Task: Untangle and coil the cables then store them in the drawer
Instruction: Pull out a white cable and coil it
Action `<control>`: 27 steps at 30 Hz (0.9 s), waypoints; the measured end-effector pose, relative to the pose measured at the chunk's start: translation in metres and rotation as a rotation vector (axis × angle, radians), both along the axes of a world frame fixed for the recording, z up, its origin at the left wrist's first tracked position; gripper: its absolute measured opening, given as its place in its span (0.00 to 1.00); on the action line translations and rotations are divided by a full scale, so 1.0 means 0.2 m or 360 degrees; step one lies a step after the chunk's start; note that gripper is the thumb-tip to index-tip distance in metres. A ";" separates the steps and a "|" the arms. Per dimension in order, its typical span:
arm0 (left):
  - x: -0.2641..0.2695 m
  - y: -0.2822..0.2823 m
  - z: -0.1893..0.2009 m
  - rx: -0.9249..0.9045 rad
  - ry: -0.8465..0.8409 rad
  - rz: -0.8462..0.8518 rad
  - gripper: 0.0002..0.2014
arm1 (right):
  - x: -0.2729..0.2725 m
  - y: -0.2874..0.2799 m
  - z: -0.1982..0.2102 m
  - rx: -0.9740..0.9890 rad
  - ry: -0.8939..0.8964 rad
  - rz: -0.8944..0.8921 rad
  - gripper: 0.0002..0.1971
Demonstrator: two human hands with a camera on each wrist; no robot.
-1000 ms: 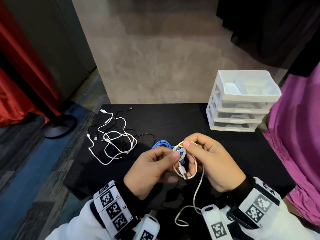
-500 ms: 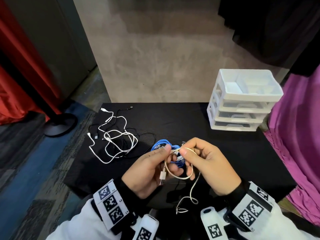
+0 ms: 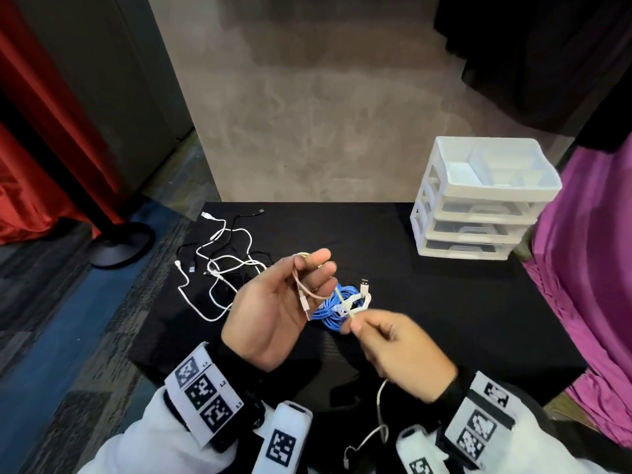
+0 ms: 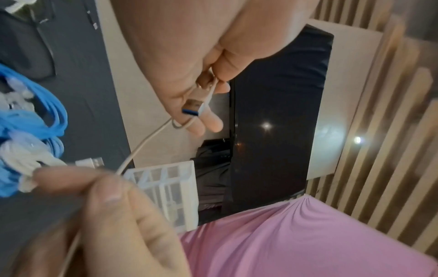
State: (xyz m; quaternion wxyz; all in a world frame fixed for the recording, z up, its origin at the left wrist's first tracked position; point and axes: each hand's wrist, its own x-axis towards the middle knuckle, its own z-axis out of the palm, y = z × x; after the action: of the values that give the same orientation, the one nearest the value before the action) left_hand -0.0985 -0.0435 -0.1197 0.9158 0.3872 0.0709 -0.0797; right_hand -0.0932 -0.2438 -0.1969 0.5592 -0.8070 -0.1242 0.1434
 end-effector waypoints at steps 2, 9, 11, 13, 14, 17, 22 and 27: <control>0.02 0.00 -0.03 0.0154 -0.0034 0.0097 0.12 | -0.08 0.03 0.01 -0.0304 -0.0223 0.0226 0.13; -0.02 -0.07 -0.19 0.1080 -0.0205 0.0022 0.14 | -0.12 -0.01 0.24 -0.0434 -0.0519 0.0469 0.13; -0.05 -0.08 -0.21 0.1406 -0.0367 -0.0125 0.14 | -0.09 -0.04 0.28 -0.0366 -0.0494 0.0467 0.11; -0.08 -0.09 -0.20 0.1642 -0.0525 -0.0271 0.15 | -0.06 -0.04 0.31 -0.0296 -0.0512 0.0437 0.10; -0.09 -0.09 -0.18 0.1602 -0.0538 -0.0323 0.17 | -0.04 -0.04 0.31 -0.0257 -0.0552 0.0393 0.09; -0.11 -0.09 -0.13 0.1487 -0.0517 -0.0375 0.22 | 0.01 -0.04 0.31 -0.0171 -0.0737 0.0087 0.09; -0.10 -0.07 -0.07 0.1369 -0.0515 -0.0691 0.19 | 0.03 -0.06 0.23 0.0014 -0.0509 -0.0116 0.17; -0.08 -0.02 -0.03 0.0686 -0.0348 -0.0618 0.13 | 0.02 -0.05 0.07 0.0322 -0.0226 -0.0114 0.09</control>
State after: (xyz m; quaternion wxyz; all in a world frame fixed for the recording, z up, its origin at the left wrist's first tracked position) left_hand -0.1154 -0.0481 -0.1266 0.7824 0.5850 -0.0881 -0.1943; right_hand -0.0891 -0.2544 -0.1828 0.6322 -0.7587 -0.1484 0.0524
